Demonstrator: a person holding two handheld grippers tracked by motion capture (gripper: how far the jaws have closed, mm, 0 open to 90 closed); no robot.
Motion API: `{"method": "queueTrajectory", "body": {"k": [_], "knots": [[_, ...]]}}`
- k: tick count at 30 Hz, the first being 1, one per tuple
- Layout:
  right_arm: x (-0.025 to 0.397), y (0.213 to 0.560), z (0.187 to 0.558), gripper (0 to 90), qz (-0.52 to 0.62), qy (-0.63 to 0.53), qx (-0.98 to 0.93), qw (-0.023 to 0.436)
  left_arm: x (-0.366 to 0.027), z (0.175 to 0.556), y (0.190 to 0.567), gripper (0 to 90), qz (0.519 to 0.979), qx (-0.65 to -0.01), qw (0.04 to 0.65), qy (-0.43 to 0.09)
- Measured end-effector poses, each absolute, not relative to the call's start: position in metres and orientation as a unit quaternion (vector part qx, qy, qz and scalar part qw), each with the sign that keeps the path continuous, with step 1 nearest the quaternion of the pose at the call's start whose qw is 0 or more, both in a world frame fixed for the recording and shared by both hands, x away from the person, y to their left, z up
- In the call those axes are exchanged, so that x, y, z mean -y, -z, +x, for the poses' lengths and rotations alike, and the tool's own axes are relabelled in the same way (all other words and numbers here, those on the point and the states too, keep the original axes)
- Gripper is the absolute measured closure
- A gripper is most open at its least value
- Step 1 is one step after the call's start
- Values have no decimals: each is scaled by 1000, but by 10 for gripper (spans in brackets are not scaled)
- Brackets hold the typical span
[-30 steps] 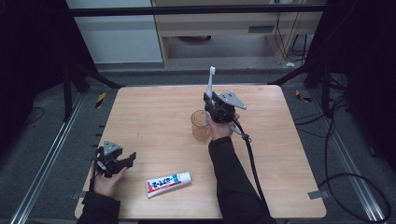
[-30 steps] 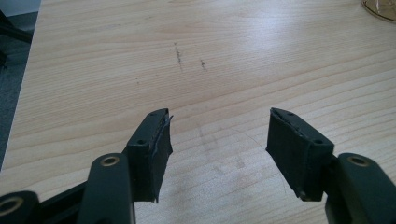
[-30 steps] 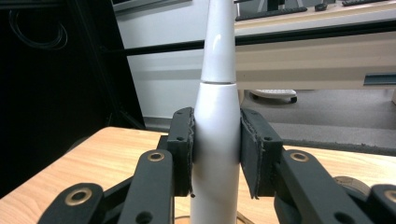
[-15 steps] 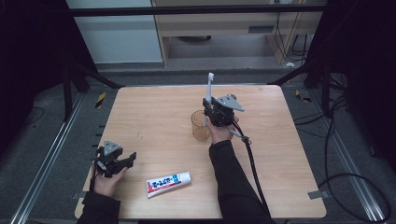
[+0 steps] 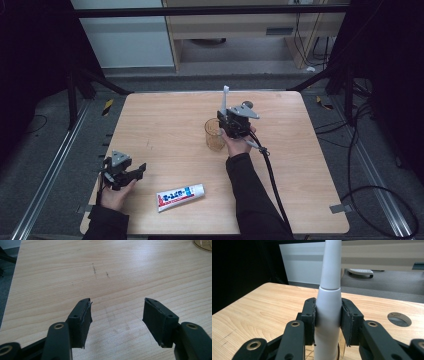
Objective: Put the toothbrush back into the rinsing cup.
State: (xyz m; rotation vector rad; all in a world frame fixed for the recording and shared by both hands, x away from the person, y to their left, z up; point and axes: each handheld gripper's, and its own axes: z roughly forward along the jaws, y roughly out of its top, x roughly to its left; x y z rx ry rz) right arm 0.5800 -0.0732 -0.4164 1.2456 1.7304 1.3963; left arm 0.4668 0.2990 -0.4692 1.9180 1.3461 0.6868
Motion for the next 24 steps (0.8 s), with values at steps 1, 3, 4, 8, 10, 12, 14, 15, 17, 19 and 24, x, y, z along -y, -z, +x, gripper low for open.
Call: {"method": "queueTrajectory", "body": {"k": [1,3,4,8,10,12,14,15,17,19,24], "knots": [[74,418,580,670,468,-523,-650,292,-299,467,469,390,738,-518,342,-264],[76,419,580,670,469,-521,-652,288,-299,467,469,390,739,-517,342,-264],[76,420,580,670,472,-518,-654,286,-299,467,469,390,739,-517,342,-264],[78,422,579,669,471,-514,-659,283,-299,467,470,390,739,-518,342,-264],[78,423,579,669,470,-509,-665,280,-299,467,470,390,740,-517,341,-263],[78,424,578,669,470,-503,-670,278,-299,467,470,390,739,-517,342,-263],[77,425,578,669,467,-498,-675,279,-299,467,470,390,740,-517,341,-263],[77,425,578,669,466,-496,-677,280,-299,467,470,390,739,-517,342,-263],[76,426,577,669,465,-493,-680,280,-299,467,470,389,740,-517,341,-263],[75,426,577,668,465,-489,-683,280,-299,467,470,390,739,-517,342,-263],[75,429,577,666,463,-483,-689,280,-299,467,470,389,740,-517,341,-263]]}}
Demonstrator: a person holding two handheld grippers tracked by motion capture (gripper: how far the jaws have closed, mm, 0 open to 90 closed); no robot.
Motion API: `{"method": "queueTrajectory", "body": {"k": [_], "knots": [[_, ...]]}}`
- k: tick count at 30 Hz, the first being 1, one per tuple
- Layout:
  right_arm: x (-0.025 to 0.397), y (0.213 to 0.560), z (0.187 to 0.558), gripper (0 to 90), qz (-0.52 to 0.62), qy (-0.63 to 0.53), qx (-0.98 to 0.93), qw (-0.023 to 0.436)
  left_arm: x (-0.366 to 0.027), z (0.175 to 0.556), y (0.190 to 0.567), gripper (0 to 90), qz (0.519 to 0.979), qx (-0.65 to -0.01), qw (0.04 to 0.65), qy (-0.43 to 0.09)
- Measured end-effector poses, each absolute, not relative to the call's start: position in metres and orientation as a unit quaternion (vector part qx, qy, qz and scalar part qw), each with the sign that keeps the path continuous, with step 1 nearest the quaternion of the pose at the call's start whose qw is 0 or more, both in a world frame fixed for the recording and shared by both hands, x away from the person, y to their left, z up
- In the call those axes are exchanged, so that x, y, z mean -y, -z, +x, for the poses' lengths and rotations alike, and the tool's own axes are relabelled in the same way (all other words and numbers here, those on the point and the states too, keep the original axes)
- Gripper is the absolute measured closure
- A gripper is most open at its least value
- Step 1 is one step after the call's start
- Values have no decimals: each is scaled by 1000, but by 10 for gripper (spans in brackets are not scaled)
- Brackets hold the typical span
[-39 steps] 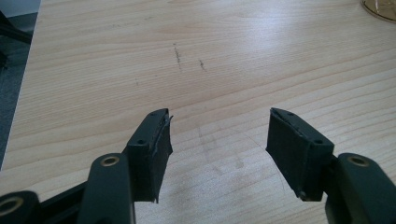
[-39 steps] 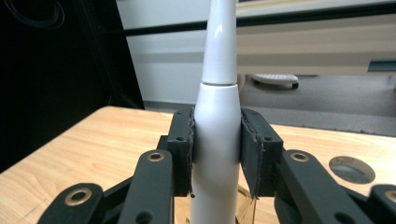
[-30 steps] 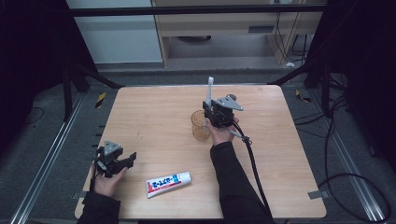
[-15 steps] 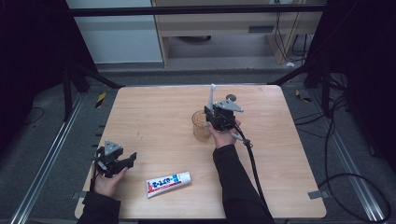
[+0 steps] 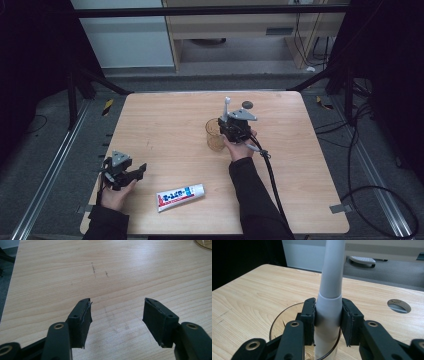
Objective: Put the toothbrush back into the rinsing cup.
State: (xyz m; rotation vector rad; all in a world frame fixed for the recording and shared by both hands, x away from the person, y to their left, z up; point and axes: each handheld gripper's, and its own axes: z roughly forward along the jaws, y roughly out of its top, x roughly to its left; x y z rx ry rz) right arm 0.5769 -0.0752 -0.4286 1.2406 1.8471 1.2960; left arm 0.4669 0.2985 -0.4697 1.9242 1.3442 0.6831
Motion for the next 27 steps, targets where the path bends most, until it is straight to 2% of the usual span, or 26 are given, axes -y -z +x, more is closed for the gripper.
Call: {"method": "queueTrajectory", "body": {"k": [20,27], "knots": [[76,425,573,536,446,-493,-691,283,-298,466,469,388,740,-516,342,-262],[75,425,571,404,441,-492,-697,280,-298,466,469,392,741,-515,345,-258]]}}
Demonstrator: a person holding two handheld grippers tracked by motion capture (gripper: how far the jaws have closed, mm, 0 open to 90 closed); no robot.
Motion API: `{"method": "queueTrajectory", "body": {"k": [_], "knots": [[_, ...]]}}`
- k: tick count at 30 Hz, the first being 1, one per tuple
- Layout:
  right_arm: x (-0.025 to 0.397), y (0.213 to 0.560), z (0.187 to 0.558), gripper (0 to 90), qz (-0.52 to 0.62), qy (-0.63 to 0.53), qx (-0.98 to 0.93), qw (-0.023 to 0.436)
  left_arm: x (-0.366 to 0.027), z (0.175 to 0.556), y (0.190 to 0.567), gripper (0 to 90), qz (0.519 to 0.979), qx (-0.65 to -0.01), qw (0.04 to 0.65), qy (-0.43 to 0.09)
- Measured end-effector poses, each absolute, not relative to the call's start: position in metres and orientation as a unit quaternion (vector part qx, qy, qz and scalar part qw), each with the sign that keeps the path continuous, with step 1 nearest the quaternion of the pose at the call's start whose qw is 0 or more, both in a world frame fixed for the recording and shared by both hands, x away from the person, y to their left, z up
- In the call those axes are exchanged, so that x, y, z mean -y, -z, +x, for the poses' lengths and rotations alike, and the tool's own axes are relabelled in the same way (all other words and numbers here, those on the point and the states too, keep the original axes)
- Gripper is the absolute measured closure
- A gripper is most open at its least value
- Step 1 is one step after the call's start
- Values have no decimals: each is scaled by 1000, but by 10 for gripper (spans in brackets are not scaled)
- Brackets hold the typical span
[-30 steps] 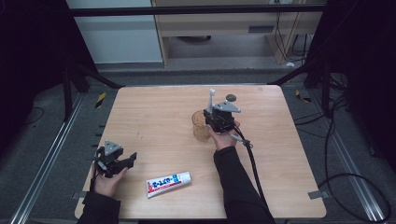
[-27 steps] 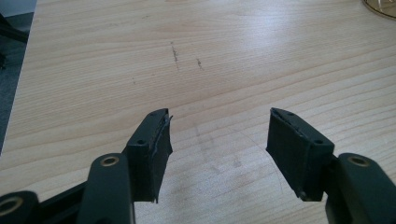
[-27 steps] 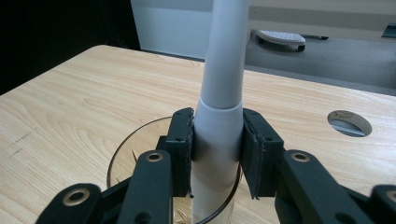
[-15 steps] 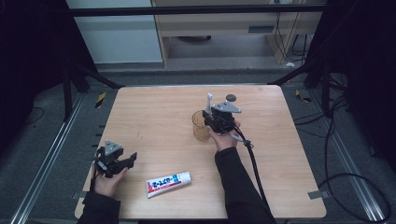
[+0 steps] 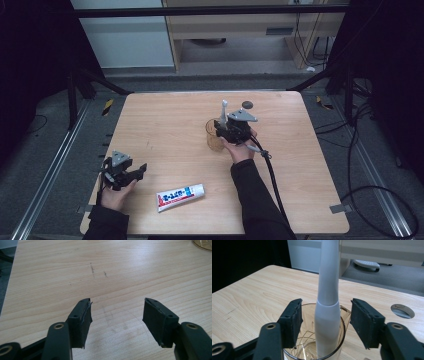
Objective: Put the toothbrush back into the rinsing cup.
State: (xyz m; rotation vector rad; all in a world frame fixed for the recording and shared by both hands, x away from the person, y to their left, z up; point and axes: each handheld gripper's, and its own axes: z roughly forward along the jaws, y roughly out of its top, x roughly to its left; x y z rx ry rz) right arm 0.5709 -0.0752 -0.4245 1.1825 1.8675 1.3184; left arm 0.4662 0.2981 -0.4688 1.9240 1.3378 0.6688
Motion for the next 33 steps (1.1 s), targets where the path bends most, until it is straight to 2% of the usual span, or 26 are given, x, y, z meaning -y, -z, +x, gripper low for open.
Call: {"method": "queueTrajectory", "body": {"k": [6,12,25,33], "knots": [[79,418,563,288,435,-496,-701,270,-299,466,468,405,741,-516,350,-250],[89,411,551,242,444,-495,-698,267,-298,464,466,425,741,-510,365,-238],[136,404,522,231,463,-460,-713,255,-291,457,462,510,764,-479,365,-232],[169,410,500,244,469,-437,-724,255,-283,450,462,612,781,-460,364,-214]]}}
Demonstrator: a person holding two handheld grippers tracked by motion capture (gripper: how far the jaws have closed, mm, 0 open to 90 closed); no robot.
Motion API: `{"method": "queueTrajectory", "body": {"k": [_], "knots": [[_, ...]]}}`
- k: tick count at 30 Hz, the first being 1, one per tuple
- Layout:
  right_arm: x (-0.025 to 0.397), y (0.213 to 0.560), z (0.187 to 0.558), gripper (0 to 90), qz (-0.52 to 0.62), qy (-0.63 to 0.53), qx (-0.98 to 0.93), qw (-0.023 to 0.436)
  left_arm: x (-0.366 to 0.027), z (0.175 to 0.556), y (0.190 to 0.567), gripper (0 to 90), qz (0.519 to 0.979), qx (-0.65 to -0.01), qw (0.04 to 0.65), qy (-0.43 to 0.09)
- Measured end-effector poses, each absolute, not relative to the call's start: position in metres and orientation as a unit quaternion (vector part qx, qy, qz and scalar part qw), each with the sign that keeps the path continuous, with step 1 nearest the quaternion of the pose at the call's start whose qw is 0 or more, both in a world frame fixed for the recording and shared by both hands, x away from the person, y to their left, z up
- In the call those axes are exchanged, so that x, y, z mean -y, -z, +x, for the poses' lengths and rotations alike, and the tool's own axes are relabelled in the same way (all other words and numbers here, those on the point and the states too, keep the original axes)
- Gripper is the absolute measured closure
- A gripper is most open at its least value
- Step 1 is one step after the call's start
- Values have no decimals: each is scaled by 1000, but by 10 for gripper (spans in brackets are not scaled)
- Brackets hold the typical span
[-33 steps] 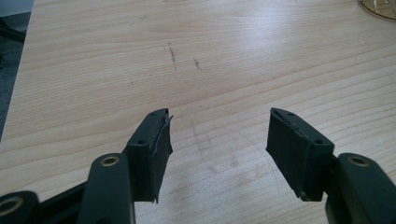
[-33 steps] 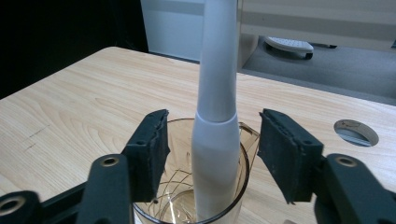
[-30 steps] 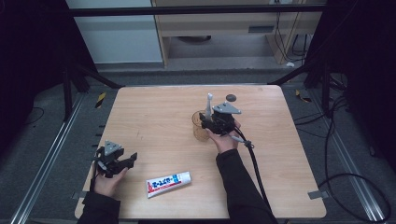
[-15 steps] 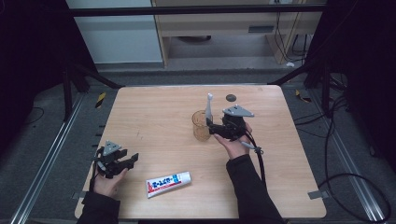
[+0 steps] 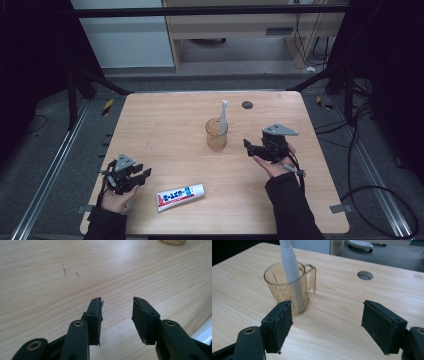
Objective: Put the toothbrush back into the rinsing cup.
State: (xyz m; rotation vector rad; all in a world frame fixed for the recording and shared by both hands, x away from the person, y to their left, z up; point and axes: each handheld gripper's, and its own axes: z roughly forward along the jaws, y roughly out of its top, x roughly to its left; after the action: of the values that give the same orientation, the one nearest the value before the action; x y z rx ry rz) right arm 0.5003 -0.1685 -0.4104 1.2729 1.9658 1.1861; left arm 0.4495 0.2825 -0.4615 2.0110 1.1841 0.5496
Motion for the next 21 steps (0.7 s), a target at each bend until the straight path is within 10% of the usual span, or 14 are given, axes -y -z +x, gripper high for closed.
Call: {"method": "queueTrajectory", "body": {"k": [21], "knots": [[211,437,457,278,472,-410,-740,247,-256,428,469,874,841,-400,340,-130]]}}
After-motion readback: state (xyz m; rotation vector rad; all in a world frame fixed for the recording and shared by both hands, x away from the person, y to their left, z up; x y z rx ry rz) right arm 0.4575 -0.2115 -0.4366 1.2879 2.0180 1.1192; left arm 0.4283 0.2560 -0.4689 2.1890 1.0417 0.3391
